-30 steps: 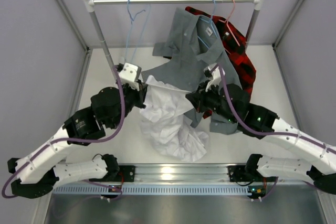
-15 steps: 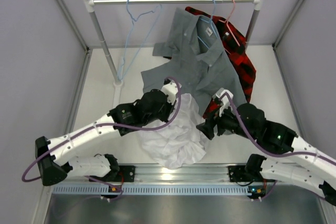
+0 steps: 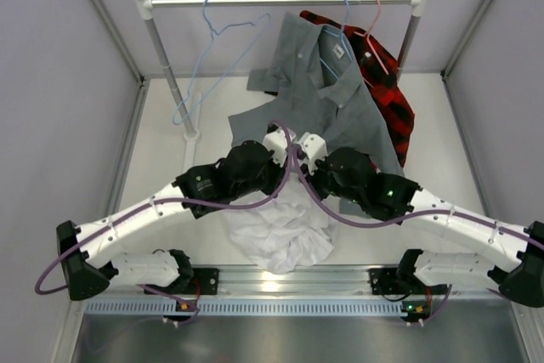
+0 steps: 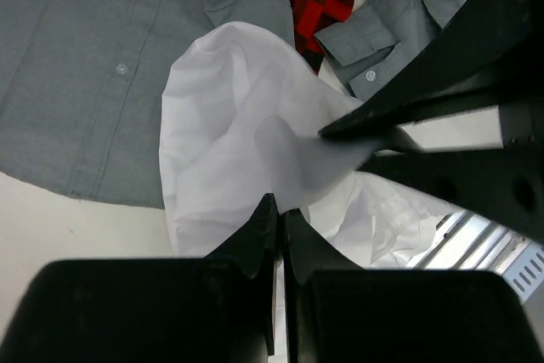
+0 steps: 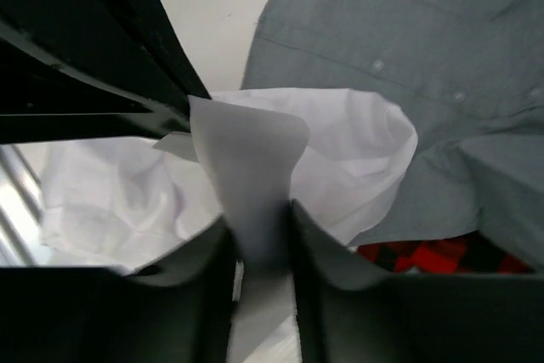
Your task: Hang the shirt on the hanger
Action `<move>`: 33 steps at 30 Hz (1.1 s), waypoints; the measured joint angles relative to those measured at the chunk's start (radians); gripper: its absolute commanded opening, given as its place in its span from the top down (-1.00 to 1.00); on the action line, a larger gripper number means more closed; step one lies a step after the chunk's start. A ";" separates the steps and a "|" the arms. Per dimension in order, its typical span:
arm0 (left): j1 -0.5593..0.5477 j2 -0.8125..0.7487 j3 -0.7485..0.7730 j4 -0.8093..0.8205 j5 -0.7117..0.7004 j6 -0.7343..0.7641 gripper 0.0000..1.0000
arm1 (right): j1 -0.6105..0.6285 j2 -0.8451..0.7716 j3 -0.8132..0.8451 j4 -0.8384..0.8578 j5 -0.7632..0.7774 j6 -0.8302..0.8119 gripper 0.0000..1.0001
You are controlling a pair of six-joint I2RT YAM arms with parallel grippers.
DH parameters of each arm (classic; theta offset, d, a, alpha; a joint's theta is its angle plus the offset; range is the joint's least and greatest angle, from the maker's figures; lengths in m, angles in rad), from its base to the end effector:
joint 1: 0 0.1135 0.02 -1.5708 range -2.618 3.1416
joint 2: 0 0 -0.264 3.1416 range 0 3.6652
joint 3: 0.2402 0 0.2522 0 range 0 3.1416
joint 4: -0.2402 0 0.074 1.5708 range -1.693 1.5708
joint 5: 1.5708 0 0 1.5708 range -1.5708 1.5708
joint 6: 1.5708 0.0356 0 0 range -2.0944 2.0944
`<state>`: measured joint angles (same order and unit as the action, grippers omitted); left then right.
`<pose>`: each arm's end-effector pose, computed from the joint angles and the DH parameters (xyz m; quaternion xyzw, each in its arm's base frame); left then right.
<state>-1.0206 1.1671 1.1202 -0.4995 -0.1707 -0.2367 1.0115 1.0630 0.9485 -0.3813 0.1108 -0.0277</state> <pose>0.1395 -0.2159 0.3480 0.2932 0.8186 -0.2271 0.4387 0.1296 0.1997 0.3238 -0.4012 0.7586 0.1995 0.4731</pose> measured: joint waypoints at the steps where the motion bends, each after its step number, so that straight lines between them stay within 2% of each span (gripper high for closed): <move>1: 0.000 -0.003 0.000 0.000 -0.003 0.001 1.00 | 0.000 0.013 -0.002 0.019 0.013 -0.008 1.00; 2: 0.000 -0.008 0.000 0.000 -0.009 0.003 1.00 | 0.000 0.024 -0.006 0.043 0.027 -0.012 1.00; 3: 0.000 -0.014 0.000 0.000 -0.014 0.003 0.63 | 0.000 0.033 -0.009 0.061 0.039 -0.010 1.00; 4: 0.000 -0.020 0.000 -0.001 -0.025 0.008 0.18 | 0.000 0.039 -0.012 0.080 0.052 -0.007 1.00; 5: 0.000 -0.028 0.000 -0.001 -0.043 0.010 -0.58 | 0.000 0.040 -0.012 0.088 0.070 -0.005 1.00; 6: -0.001 -0.042 -0.002 0.001 -0.068 0.010 -0.79 | 0.000 0.039 -0.012 0.089 0.090 -0.002 1.00; 7: -0.001 -0.059 -0.006 0.003 -0.094 0.000 -0.85 | 0.000 0.039 -0.012 0.091 0.119 0.005 1.00; 9: 0.000 -0.102 -0.030 0.025 -0.147 -0.022 -0.87 | -0.002 0.039 -0.012 0.090 0.166 0.028 1.00; 15: 0.002 -0.282 -0.241 0.105 -0.295 -0.171 -0.83 | -0.047 0.039 0.013 0.074 0.271 0.093 1.00; 19: 0.003 -0.357 -0.438 0.192 -0.249 -0.257 -0.75 | -0.096 0.039 0.022 0.074 0.288 0.129 1.00; 22: 0.003 -0.359 -0.542 0.258 -0.203 -0.296 -0.61 | -0.114 0.039 0.022 0.074 0.285 0.145 1.00; 25: 0.003 -0.345 -0.594 0.319 -0.164 -0.320 -0.31 | -0.116 0.039 0.022 0.073 0.273 0.154 1.00; 28: 0.003 -0.329 -0.603 0.397 -0.131 -0.337 0.28 | -0.116 0.040 0.023 0.073 0.268 0.158 1.00; 29: 0.003 -0.321 -0.603 0.424 -0.124 -0.341 0.68 | -0.116 0.042 0.024 0.073 0.265 0.160 1.00; 31: 0.003 -0.303 -0.600 0.456 -0.122 -0.343 1.00 | -0.116 0.045 0.030 0.070 0.256 0.163 1.00; 33: 0.003 -0.290 -0.591 0.454 -0.146 -0.333 1.00 | -0.116 0.045 0.038 0.066 0.243 0.164 1.00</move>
<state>-1.0176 0.8768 0.5289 -0.0460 -0.3172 -0.5697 0.8951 1.1080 0.9863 -0.3153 0.3534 0.1360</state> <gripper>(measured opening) 0.030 0.006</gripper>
